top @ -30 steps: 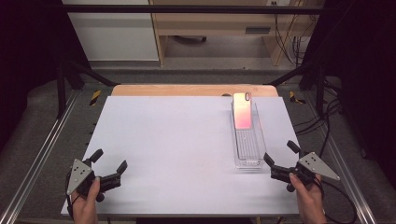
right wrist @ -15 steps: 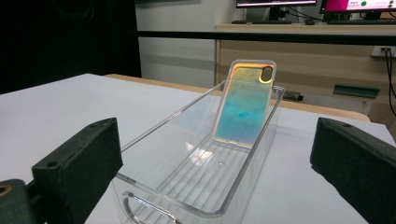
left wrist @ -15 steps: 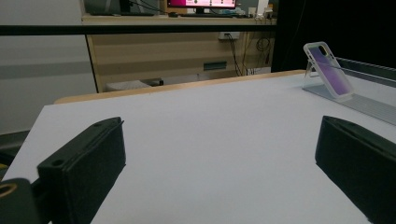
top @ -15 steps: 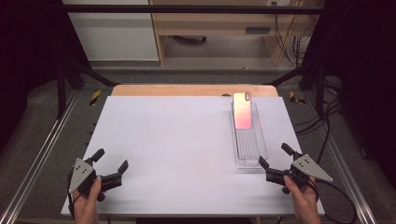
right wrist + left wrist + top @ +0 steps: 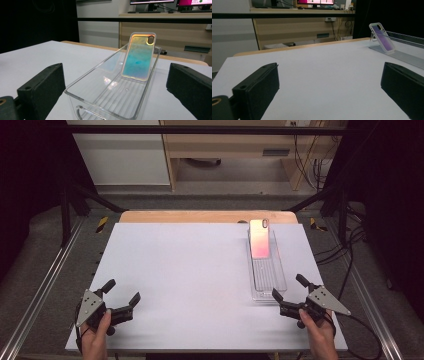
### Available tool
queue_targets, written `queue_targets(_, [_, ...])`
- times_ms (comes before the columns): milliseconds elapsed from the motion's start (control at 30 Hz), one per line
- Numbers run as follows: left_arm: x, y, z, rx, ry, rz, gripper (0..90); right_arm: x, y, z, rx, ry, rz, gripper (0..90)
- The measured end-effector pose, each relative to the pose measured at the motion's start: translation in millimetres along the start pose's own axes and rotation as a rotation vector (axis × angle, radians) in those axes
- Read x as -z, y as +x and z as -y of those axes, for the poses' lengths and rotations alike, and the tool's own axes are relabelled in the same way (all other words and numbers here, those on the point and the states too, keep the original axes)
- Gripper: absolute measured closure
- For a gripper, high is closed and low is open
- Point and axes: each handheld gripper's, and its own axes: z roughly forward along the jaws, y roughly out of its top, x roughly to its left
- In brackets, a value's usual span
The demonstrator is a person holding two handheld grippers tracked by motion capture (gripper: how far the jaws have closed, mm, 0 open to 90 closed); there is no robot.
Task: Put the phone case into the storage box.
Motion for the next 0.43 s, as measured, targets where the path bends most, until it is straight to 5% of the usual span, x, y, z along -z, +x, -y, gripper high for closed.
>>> queue_targets(267, [-3.9,-2.8,0.9,0.014,-0.004,0.023,1.2,-8.2,4.7,3.8,-0.015,0.014,-0.003,2.8])
queue_targets(433, [-7.1,-1.2,4.2,0.031,0.071,-0.008,1.2,-7.2,3.0,7.4,-0.024,0.040,0.032,3.1])
